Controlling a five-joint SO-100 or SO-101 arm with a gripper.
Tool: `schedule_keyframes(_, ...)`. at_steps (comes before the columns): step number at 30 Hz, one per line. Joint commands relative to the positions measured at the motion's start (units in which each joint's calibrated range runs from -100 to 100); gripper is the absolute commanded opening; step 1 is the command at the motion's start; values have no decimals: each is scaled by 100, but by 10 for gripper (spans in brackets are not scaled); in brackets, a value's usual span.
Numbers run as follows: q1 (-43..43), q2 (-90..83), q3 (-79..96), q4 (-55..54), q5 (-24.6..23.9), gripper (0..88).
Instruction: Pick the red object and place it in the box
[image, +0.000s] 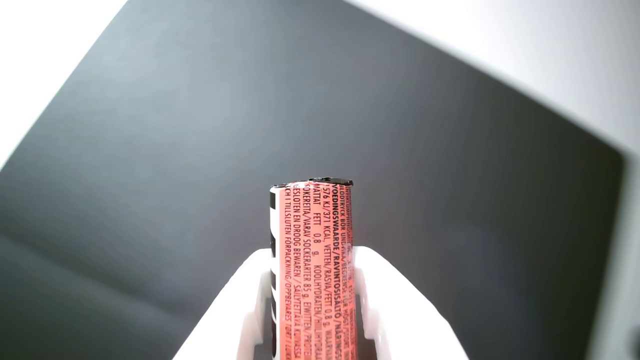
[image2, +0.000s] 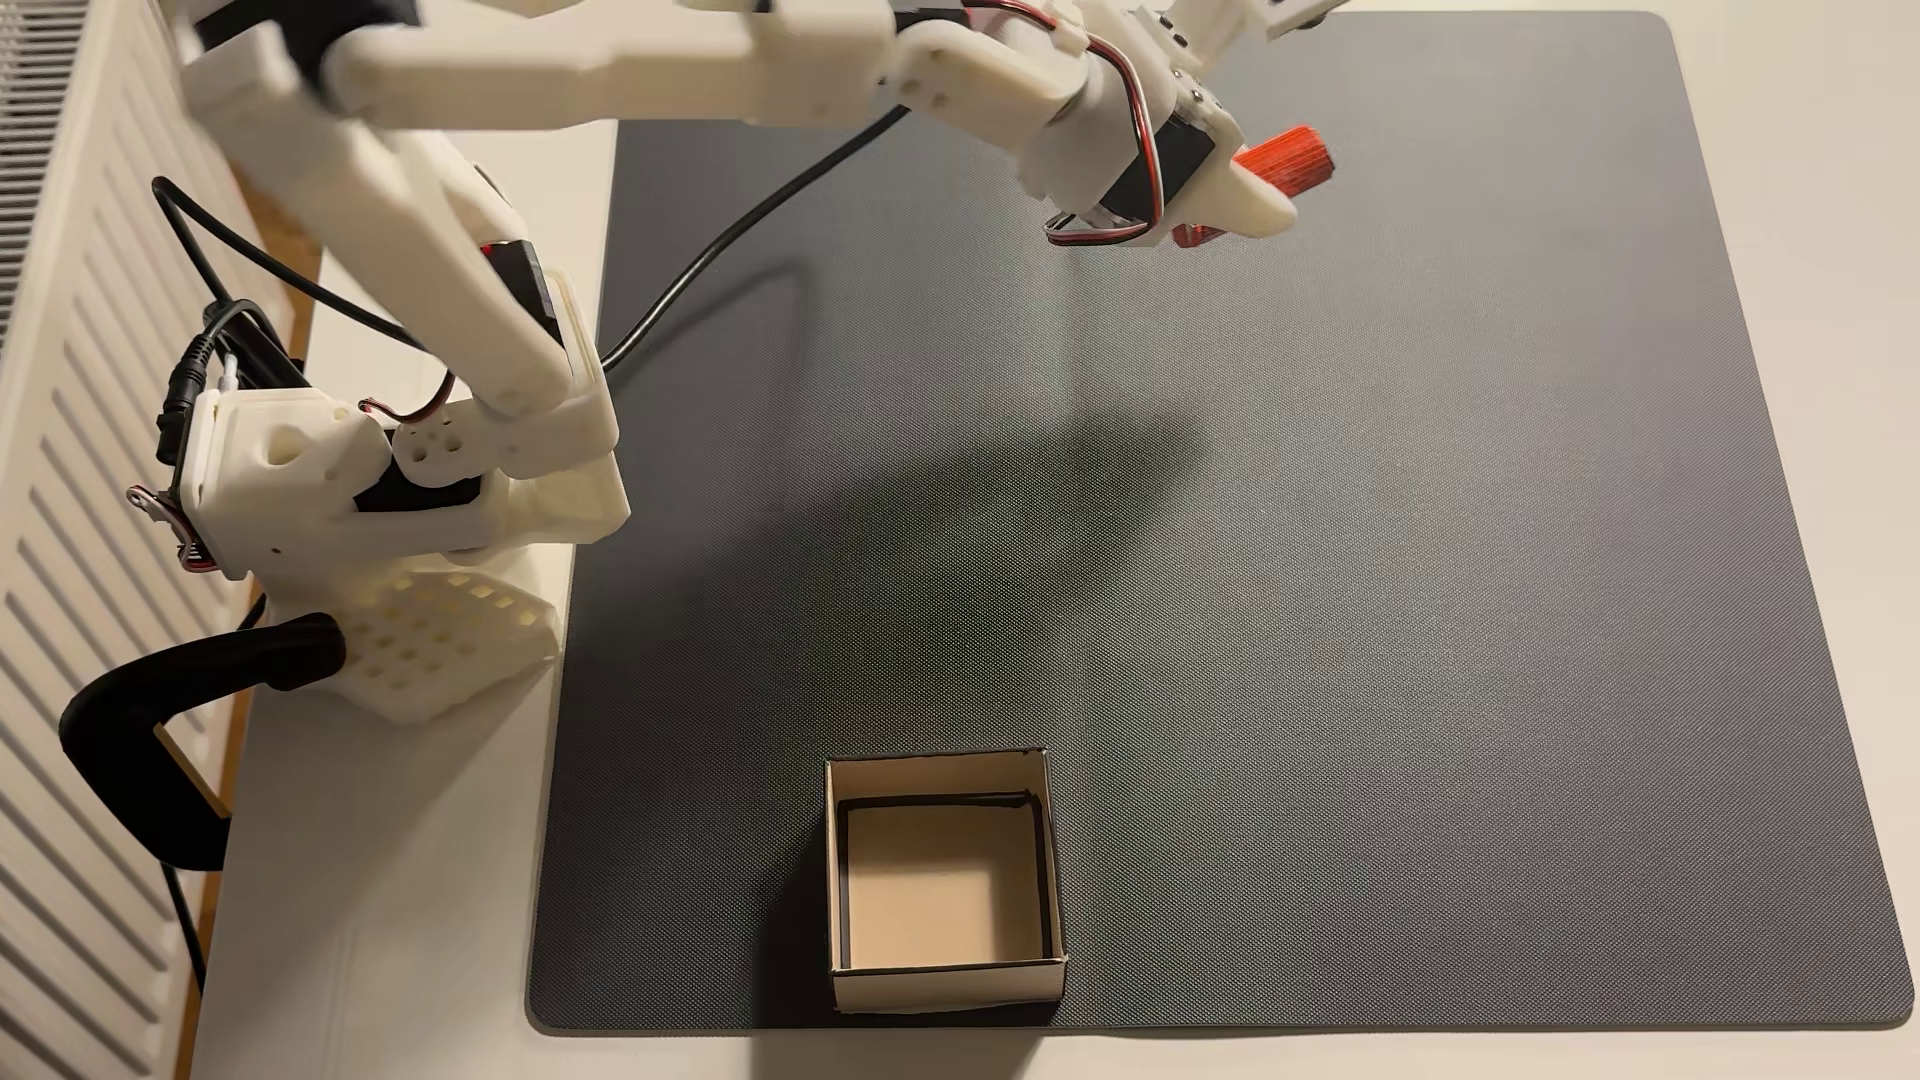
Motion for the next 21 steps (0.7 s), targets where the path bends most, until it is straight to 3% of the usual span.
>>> schedule_keyframes(1,705,-1467,-39,767,310,15)
schedule_keyframes(9,2324,-4035,1521,1248,555,15)
schedule_keyframes(21,3452,-7555,3852,2646,560,14)
